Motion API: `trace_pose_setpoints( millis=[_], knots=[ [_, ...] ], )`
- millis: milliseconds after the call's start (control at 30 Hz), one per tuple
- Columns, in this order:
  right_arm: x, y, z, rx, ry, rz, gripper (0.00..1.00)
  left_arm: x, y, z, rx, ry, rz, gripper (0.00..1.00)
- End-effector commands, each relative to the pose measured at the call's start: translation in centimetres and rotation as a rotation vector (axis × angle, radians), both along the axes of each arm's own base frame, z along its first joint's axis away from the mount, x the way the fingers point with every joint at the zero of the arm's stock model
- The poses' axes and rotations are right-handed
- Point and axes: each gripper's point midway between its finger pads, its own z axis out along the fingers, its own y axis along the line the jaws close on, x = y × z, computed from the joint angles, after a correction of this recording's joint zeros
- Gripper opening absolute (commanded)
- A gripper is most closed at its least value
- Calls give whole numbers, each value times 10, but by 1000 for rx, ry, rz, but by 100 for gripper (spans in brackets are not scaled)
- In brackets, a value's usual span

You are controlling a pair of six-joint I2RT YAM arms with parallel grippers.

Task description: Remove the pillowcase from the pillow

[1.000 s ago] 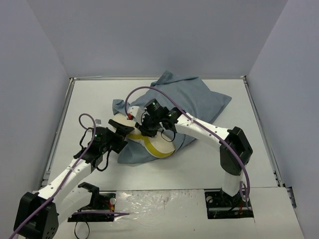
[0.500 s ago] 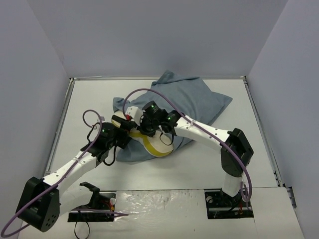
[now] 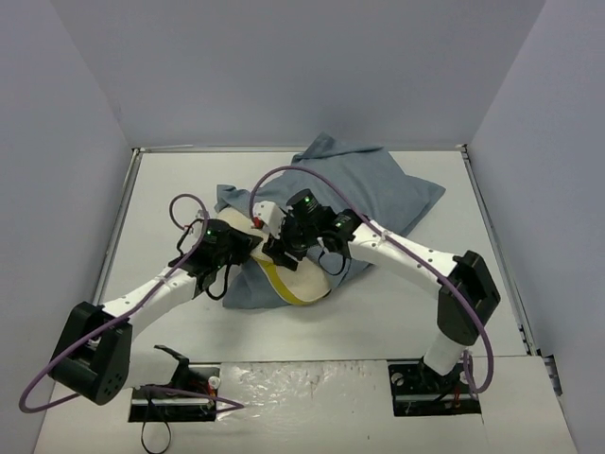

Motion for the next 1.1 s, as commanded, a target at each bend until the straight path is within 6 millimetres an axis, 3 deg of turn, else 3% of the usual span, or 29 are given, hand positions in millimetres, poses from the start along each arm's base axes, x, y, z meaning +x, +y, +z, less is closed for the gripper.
trace_pose_setpoints(
  millis=[0,33,100,133,200,300,333,400,433,500,533,767,800,867,933,967,1000,1033,1067],
  knots=[
    [12,-33,53,100,-42,-4,60,16,16,32,25,-131,26,2],
    [36,-61,71,131,-64,-82,65,15,24,31,66,-146,10,2],
    [58,-93,88,177,-62,-173,71,12,48,30,122,-134,15,2],
    [85,-126,99,205,-67,-296,77,10,56,27,186,-137,-15,2],
    [117,-163,102,213,-69,-466,83,4,71,23,272,-94,-72,2],
    [165,-216,85,272,-13,-712,86,-7,78,17,385,-34,-188,2],
    [177,-225,68,277,24,-756,87,-10,80,15,414,-16,-212,2],
    [196,-245,57,343,83,-800,88,-21,90,9,474,42,-226,2],
    [204,-249,35,337,138,-808,90,-24,94,10,506,38,-238,2],
    [216,-259,25,314,123,-777,94,-26,103,12,541,39,-221,2],
    [222,-264,8,278,125,-779,95,-25,106,14,549,37,-214,2],
    [248,-278,-60,179,159,-763,93,-19,106,6,539,57,-226,2],
    [250,-279,-73,175,183,-760,89,-19,107,6,540,58,-223,2],
    [250,-280,-79,223,225,-725,79,-19,107,7,539,53,-222,2],
    [251,-275,-86,254,264,-703,53,-19,108,7,543,56,-223,2],
    [252,-287,-83,287,281,-712,41,-19,109,7,545,54,-222,2],
    [251,-289,-82,298,285,-710,16,-19,111,8,548,55,-220,2],
    [250,-292,-78,304,280,-711,2,-19,113,8,551,56,-214,2],
    [250,-299,-72,303,259,-715,0,-18,114,9,552,55,-211,2]
  ],
)
